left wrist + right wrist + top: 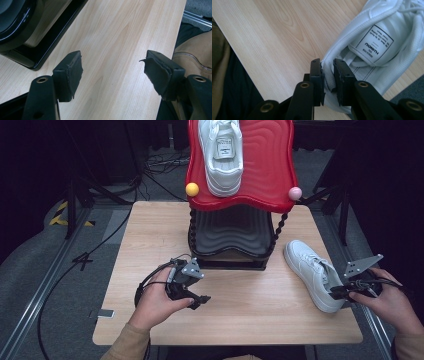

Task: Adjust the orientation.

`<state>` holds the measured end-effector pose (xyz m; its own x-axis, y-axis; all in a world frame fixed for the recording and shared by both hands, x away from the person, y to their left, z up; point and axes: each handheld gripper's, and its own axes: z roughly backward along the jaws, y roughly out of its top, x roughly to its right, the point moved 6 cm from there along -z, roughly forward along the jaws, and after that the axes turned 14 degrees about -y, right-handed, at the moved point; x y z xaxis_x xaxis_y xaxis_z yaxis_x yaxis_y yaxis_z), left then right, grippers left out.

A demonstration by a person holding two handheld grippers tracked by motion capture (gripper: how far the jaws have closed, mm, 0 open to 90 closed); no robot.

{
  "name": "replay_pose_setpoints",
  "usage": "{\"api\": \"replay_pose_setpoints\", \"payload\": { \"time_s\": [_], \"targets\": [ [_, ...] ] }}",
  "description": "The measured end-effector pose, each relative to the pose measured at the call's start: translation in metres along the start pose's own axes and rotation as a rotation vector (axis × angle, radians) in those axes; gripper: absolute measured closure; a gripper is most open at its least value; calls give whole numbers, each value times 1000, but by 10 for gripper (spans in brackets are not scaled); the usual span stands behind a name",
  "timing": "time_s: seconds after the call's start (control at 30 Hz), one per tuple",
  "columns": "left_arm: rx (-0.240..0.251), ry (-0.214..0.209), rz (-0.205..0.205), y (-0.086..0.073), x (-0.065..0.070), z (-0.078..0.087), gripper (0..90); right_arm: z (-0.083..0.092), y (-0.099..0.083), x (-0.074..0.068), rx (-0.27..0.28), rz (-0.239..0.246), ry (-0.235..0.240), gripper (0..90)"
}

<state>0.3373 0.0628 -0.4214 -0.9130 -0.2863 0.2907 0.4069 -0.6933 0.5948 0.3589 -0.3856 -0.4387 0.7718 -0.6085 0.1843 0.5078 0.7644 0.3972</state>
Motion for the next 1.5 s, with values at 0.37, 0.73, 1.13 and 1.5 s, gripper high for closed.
{"api": "replay_pose_setpoints", "payload": {
  "time_s": [0.37, 0.73, 1.13, 1.5],
  "targets": [
    [-3, -7, 2, -2, 0, 0, 311, -2, 29, -26, 9, 26, 55, 782],
    [-2, -7, -1, -3, 0, 1, 311, -12, 27, -32, -75, 57, 70, 697],
    [-1, -11, 3, -4, -1, 1, 310, -39, 22, -38, -218, 125, 92, 676],
    [6, -9, 8, -5, -3, 3, 309, -48, 18, -44, -313, 174, 95, 719]
  ]
}}
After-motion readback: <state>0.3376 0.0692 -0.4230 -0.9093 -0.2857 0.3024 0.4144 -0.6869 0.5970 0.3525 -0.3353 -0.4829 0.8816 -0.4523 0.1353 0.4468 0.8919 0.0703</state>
